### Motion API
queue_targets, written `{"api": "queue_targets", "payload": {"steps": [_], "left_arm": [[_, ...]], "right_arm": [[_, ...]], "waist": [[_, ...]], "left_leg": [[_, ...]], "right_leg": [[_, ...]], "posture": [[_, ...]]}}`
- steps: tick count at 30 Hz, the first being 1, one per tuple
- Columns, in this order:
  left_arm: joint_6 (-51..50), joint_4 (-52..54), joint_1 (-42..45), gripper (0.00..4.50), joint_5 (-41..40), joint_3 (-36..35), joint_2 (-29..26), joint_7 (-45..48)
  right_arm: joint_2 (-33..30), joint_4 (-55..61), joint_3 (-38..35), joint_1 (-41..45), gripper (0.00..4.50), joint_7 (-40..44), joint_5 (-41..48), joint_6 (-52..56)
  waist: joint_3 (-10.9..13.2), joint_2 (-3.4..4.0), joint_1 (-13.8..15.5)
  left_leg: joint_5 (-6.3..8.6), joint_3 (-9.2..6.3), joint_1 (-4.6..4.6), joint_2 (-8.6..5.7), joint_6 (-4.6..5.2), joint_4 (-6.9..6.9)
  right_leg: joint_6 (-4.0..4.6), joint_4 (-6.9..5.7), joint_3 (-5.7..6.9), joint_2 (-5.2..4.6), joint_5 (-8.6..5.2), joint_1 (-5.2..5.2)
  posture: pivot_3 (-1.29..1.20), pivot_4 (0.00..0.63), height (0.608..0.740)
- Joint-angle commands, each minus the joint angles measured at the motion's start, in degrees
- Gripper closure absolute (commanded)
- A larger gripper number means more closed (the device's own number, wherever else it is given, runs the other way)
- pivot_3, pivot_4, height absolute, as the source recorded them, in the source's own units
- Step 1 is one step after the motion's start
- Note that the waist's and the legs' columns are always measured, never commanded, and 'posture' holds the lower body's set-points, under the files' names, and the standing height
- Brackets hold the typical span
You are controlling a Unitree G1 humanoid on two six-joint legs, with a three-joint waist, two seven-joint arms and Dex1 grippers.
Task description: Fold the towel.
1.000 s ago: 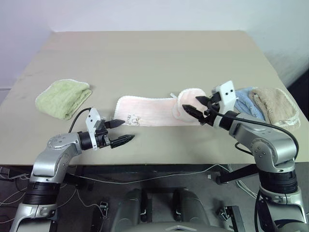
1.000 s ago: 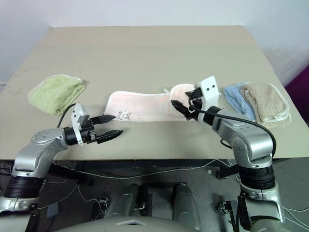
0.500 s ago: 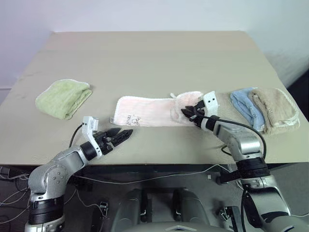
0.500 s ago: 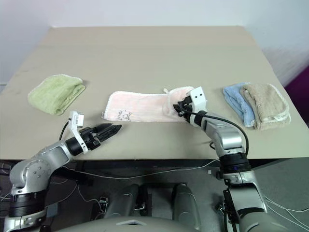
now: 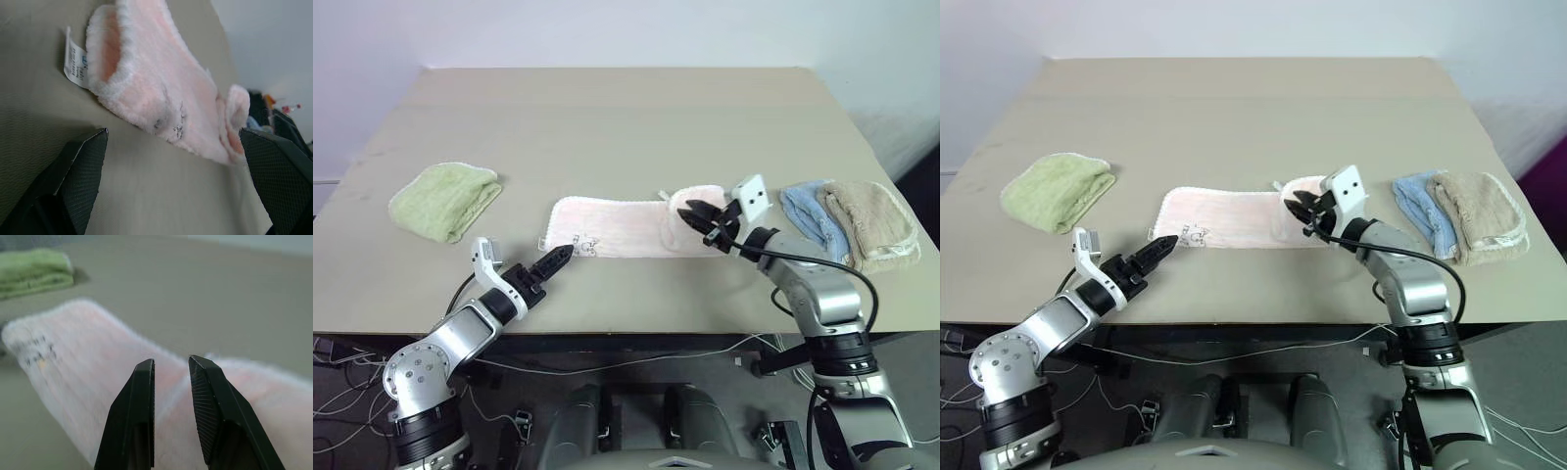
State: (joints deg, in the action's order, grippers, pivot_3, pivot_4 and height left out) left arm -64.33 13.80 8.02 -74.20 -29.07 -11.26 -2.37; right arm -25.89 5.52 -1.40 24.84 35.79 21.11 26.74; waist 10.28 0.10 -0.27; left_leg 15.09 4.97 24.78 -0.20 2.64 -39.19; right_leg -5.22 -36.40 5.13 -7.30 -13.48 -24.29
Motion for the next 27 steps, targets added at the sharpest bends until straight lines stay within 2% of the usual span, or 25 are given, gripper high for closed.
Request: {"api": "queue_targets", "payload": {"steps": [1, 6, 14, 17, 27], "left_arm": [[0.0, -6.0, 1.5, 0.00, -2.4, 0.1, 1.3, -8.6], [1.5, -10.9, 6.4, 0.00, -4.0, 1.8, 2.0, -12.7], [2.6, -17.1, 11.6, 0.00, -4.0, 2.9, 1.7, -12.4], [3.0, -18.2, 12.2, 0.62, -4.1, 2.7, 1.7, -12.1], [5.2, -18.3, 11.9, 4.12, -5.4, 1.9, 1.4, -11.0]], "right_arm": [[-0.7, 5.1, -2.6, 0.7, 3.34, -0.4, 1.8, 1.0], [-0.8, 7.9, -3.5, 0.0, 3.34, -1.0, 2.4, 2.1], [-0.7, 11.2, -3.3, -2.3, 3.34, -2.4, 2.4, 3.2], [-0.6, 12.0, -3.3, -2.8, 3.38, -2.9, 2.6, 3.7], [0.2, 13.5, -2.7, -4.4, 3.38, -3.9, 2.8, 4.3]], "waist": [[0.0, 0.03, 0.5], [-0.1, 0.10, 1.7], [-0.1, 0.17, 2.8], [-0.1, 0.19, 2.8], [-0.1, 0.20, 2.5]], "left_leg": [[0.00, -0.01, -0.08, 0.00, 0.00, 0.02], [0.01, -0.03, -0.29, -0.03, 0.00, 0.04], [0.01, -0.02, -0.29, -0.05, 0.00, 0.04], [0.01, -0.02, -0.28, -0.04, -0.01, 0.06], [0.01, -0.01, -0.09, -0.04, -0.01, 0.21]], "right_leg": [[0.01, 0.05, 0.01, 0.00, 0.00, 0.00], [0.21, 0.21, 0.06, -0.05, -0.10, 0.23], [0.25, 0.30, 0.08, -0.10, -0.08, 0.27], [0.25, 0.30, 0.09, -0.10, -0.08, 0.25], [0.25, 0.39, 0.07, -0.10, -0.08, 0.03]], "posture": [[0.00, 0.150, 0.701], [0.00, 0.150, 0.701], [0.00, 0.150, 0.701], [0.00, 0.150, 0.701], [0.00, 0.150, 0.701]]}}
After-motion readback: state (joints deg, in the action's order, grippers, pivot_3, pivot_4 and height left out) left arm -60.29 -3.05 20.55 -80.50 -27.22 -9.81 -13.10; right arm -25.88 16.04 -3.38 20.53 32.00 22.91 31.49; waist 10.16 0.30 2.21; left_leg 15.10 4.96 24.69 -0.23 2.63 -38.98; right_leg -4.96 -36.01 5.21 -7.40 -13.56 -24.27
